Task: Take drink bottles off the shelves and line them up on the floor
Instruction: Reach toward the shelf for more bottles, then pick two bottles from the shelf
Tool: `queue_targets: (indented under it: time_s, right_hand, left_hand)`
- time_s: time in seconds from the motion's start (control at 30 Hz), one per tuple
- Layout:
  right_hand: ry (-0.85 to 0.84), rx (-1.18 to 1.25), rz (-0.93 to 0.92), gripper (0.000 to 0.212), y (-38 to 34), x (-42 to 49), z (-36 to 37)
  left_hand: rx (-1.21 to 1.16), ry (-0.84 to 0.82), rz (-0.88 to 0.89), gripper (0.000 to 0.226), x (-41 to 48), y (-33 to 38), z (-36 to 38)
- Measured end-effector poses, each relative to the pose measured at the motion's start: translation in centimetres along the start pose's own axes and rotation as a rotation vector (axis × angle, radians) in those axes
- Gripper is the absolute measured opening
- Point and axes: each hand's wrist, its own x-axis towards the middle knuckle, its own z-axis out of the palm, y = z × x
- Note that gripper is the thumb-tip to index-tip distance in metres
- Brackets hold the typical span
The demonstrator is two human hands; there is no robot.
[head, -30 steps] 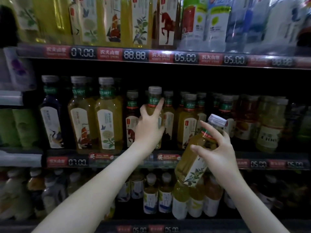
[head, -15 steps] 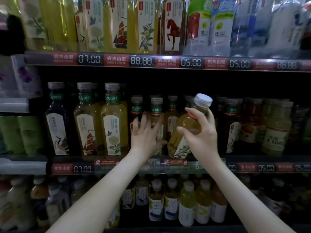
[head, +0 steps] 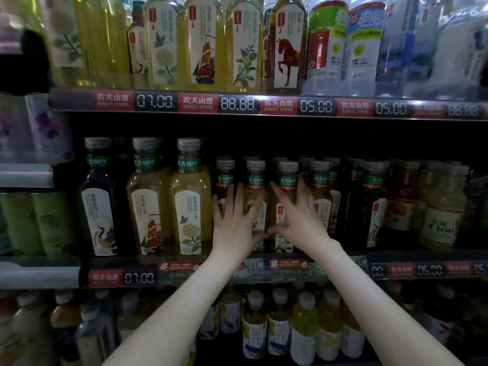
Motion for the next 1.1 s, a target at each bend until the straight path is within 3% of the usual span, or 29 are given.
queue_targets:
  time_s: [0.1,0.3,0.5,0.63,0.83,0.97,1.1]
  right_hand:
    - [-0.012,-0.238,-0.031,0.120,0.6,-0.8,-0.1]
    - [-0.050,-0.289,0.004,0.123,1.8,-0.6,0.3]
    - [-0.079,-0.170,0.024,0.116,1.1,-0.7,1.2]
    - [0.017,-0.076,0.047,0.109,1.4,-2.4,2.0]
    - [0.221,0.276,0.206,0.084,2.3,-6.8,2.1]
    - [0.202,0.316,0.266,0.051,4.1,-10.8,-1.1]
    - [0.225,0.230,0.317,0.037,8.6,-16.3,-5.7]
  left_hand:
    - [-0.005,0.033,0.000,0.108,0.2,-0.3,0.7]
    - [-0.058,0.008,-0.006,0.108,0.2,0.0,1.1]
    - [-0.131,-0.030,-0.031,0.094,0.1,0.4,0.8]
    - [-0.220,-0.013,-0.053,0.088,-0.5,1.0,0.3]
    - [-0.415,0.145,-0.056,0.079,-3.3,5.0,1.5]
    - [-0.570,0.142,0.027,0.062,-5.1,10.7,0.1]
    - [-0.707,0.083,0.149,0.048,-5.9,18.1,-1.2]
